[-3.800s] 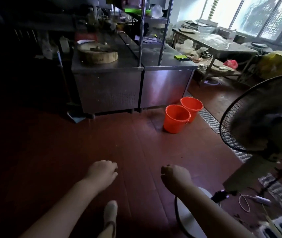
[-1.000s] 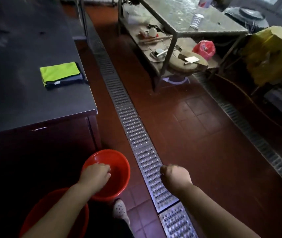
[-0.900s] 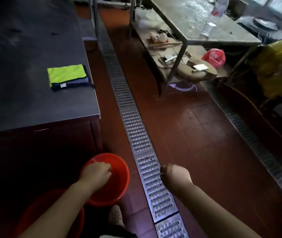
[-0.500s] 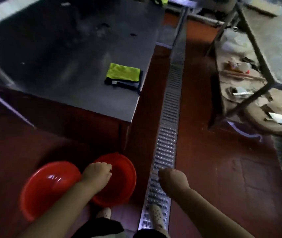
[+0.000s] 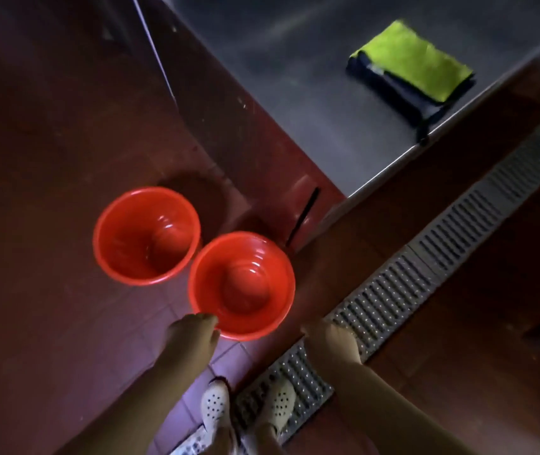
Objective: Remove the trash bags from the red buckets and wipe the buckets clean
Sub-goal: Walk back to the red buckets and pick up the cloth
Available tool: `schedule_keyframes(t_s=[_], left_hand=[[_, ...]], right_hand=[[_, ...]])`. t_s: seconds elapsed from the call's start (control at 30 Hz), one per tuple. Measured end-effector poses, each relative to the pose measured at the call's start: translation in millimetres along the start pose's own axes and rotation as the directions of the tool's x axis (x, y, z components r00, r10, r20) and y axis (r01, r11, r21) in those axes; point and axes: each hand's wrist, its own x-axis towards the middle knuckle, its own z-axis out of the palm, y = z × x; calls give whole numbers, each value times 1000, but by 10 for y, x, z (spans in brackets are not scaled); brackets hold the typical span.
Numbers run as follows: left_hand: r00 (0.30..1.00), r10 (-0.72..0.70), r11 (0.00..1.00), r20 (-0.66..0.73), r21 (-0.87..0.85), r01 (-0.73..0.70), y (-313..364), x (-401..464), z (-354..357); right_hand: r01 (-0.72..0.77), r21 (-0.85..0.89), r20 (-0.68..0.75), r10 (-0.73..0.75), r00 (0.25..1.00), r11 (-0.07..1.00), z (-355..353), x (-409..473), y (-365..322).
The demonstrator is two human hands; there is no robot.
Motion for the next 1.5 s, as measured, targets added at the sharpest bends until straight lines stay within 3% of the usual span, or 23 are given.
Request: schedule_keyframes(t_s=[0.13,0.3,0.53,0.73,0.97,1.3,1.5], left_hand=[[958,-277,949,74,-138,285,-236,363,643],[902,-422,892,92,-132,431,-671,869,1578],[804,-571,744,163,-311,592,-1086,1273,2461],[785,-603,688,139,-408,600,-1123,1381,2614],[806,-588,706,63,-447,550,-940,1037,1948],[852,-524,743,-9,-492,452,-612,-231,210],[781,-570,726,-254,-601,334,-603,-915,-1084]], right_hand=[[27,-3,-2,-27,1000,1000,557,724,24],[-59,-5,-19,59,998,998,1258,1634,103],[-167,122,-207,190,960,978,2021,2369,123],[-269,406,-170,362,917,873,2175,2522,84],[-283,493,-195,421,886,823,1773,1823,40],[-194,540,-291,398,870,819,282,6,-484],[-32,534,-462,324,826,845,-711,-841,-963]])
